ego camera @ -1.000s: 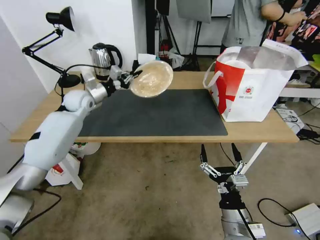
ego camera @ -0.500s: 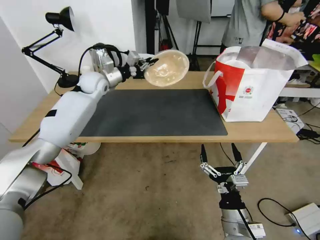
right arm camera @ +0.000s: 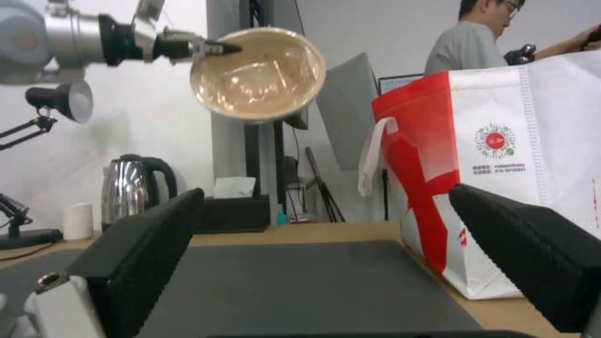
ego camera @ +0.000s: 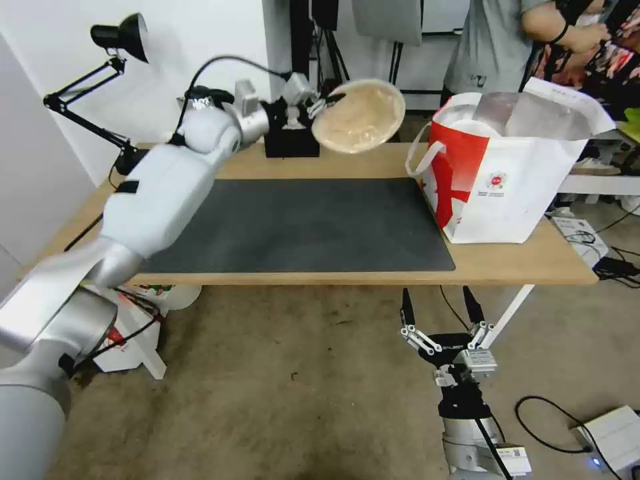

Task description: Pick up the trash from the table and place it into the takeout bag.

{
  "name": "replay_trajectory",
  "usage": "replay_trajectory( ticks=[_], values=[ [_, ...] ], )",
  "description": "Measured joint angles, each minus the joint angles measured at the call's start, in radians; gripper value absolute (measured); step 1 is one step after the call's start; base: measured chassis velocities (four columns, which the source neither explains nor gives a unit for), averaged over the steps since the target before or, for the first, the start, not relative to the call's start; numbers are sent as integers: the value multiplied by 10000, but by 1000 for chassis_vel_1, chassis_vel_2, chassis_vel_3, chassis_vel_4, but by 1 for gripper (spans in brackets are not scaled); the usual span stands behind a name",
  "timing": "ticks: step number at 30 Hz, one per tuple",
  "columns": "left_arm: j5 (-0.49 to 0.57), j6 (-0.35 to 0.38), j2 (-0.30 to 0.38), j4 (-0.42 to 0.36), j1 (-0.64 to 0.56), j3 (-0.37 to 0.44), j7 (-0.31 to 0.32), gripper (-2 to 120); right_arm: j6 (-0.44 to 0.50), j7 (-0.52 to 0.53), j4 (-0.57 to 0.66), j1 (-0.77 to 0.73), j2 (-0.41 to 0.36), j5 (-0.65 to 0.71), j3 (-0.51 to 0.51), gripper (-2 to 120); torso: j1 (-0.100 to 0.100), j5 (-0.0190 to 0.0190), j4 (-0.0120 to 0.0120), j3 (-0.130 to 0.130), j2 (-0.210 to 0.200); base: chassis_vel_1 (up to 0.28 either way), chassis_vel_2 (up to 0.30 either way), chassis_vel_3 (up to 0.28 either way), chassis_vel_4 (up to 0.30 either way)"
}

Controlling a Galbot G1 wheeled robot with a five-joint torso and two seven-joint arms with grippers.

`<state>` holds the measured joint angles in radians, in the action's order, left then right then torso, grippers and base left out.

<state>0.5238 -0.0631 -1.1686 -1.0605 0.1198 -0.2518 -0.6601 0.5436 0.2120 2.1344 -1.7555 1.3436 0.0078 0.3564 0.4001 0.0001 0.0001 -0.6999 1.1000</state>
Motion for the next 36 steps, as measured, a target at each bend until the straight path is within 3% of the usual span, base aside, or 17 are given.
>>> replay_trajectory(
  ticks=[14,27,36],
  values=[
    [-118,-40,-890,854,1146,-468,-28,1,0,0,0,1,0,0,0,100,-2,0,0,0,-1,0,0,0,0],
    [-1303,-476,-2326,1693,1336,-770,-49,1,0,0,0,0,0,0,0,100,-1,0,0,-1,0,0,0,0,0],
    [-1501,-605,-3276,2419,1620,-947,-2,1,0,0,0,0,0,0,1,100,-1,1,-1,-1,0,0,0,0,0]
  ],
)
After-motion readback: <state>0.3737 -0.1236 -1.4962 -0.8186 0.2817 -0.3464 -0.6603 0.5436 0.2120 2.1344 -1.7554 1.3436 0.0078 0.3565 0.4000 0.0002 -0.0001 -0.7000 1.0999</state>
